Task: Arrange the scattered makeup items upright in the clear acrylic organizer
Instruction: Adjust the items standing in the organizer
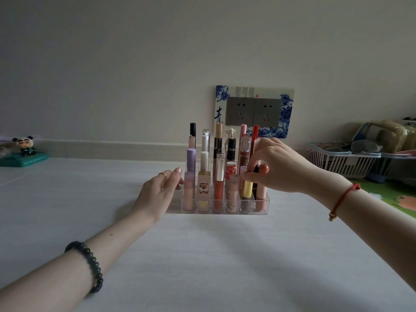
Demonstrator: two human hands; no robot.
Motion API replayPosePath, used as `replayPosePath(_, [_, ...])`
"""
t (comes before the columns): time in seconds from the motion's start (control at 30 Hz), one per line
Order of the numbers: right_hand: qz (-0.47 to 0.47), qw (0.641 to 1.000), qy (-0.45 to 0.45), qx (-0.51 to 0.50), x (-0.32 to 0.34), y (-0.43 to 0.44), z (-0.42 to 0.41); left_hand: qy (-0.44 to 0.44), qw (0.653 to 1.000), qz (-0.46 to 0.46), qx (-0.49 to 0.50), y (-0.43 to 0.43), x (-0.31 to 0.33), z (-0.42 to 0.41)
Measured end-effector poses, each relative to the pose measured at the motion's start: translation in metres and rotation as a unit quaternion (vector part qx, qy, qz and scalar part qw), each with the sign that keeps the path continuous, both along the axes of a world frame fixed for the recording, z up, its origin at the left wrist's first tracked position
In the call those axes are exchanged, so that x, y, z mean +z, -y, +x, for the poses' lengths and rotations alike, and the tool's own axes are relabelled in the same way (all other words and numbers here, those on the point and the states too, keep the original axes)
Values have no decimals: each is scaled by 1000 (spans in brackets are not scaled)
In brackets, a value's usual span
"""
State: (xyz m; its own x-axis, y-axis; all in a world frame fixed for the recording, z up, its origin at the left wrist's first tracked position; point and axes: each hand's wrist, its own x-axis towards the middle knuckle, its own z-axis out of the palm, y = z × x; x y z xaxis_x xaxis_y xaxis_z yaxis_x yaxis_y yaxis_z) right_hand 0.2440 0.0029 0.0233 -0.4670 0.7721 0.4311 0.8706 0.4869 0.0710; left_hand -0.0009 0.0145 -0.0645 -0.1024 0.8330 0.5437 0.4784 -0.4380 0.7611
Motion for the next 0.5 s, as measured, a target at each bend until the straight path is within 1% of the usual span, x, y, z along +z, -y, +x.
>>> replayPosePath(0.17, [-2, 1000, -9, 3, 2, 1, -1, 5, 1000, 2, 0, 0, -1, 0])
replayPosePath(0.33, [20, 999, -27, 35, 6, 3, -8, 7, 1000, 1, -1, -1, -1, -1])
replayPosePath(0.5, [43, 998, 44, 17, 2, -1, -19, 2, 1000, 1, -2, 0, -1, -1])
